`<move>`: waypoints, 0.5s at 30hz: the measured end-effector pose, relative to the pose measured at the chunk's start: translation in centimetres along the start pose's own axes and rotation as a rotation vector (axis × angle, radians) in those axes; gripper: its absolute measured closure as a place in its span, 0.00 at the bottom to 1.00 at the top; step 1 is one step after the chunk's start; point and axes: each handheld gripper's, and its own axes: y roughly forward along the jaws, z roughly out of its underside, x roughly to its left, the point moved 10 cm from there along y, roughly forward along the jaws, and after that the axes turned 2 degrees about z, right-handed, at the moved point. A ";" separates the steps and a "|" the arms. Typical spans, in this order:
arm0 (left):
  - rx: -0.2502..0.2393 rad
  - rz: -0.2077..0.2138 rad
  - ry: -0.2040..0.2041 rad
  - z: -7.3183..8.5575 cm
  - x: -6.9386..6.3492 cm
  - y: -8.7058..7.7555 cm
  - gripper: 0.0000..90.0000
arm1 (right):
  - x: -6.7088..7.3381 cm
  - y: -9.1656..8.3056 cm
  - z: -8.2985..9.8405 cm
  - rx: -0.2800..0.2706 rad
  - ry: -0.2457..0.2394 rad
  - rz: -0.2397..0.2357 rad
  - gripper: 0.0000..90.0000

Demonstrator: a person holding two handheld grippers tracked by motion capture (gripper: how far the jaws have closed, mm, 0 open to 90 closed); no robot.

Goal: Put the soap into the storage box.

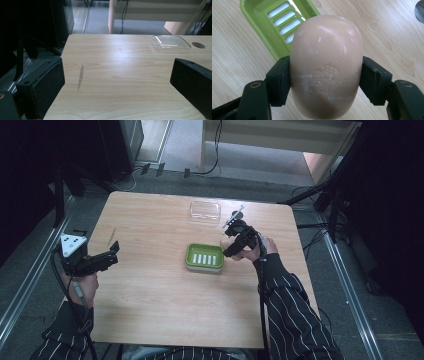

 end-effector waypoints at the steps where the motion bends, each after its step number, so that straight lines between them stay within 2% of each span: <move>1: 0.000 -0.001 0.000 0.0 0.0 0.0 0.00 | 0.1 0.0 -0.1 -0.005 -0.002 -0.003 0.37; 15: -0.002 -0.004 0.000 0.0 0.0 0.0 0.00 | 1.1 0.6 -1.5 -0.014 -0.053 -0.025 0.37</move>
